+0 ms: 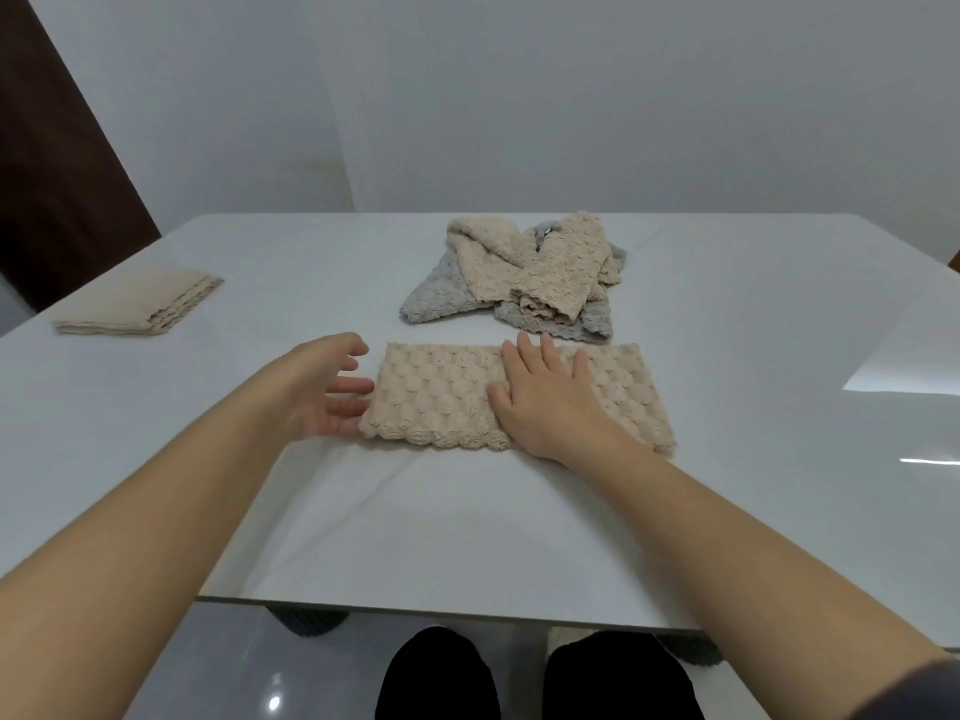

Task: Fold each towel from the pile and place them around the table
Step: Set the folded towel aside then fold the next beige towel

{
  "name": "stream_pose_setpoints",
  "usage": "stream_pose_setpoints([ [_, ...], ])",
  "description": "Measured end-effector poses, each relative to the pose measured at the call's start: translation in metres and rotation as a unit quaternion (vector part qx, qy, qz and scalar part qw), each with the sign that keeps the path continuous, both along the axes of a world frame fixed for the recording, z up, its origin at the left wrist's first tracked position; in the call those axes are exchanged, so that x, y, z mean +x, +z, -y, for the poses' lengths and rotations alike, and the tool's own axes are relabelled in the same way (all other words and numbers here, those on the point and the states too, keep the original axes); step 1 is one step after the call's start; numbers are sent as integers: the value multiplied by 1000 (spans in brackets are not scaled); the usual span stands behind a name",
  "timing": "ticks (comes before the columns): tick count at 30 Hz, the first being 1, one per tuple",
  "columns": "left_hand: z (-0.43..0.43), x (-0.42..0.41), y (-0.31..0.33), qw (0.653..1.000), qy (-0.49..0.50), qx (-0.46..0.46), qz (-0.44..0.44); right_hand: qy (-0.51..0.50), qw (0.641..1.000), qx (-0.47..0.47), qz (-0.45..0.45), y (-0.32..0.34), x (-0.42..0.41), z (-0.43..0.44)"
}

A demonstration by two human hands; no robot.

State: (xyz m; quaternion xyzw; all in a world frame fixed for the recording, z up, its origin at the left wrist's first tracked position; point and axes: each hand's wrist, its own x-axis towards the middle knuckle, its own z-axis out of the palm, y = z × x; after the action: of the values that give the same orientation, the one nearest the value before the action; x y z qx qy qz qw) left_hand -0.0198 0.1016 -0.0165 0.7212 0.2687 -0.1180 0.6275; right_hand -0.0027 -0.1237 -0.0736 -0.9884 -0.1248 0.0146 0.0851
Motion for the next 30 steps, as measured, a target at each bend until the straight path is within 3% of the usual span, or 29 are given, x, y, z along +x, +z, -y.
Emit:
stream_pose_setpoints([
  [3,-9,5,2,997,-38,-2,-66,0,1000,-4,4,-2,-1,0],
  [7,2,11,1,980,-136,86,-121,0,1000,-3,7,-1,-2,0],
  [12,15,22,-9,978,-107,175,-47,-2,1000,5,9,-1,-2,-1],
  [24,-23,4,-12,988,-61,145,-5,5,1000,4,-21,1,-7,-32],
  [27,-16,2,1,996,-55,68,19,23,995,100,-18,11,-8,-24],
  [30,3,4,18,995,-82,22,57,1,939,343,-3,30,-16,-12],
])
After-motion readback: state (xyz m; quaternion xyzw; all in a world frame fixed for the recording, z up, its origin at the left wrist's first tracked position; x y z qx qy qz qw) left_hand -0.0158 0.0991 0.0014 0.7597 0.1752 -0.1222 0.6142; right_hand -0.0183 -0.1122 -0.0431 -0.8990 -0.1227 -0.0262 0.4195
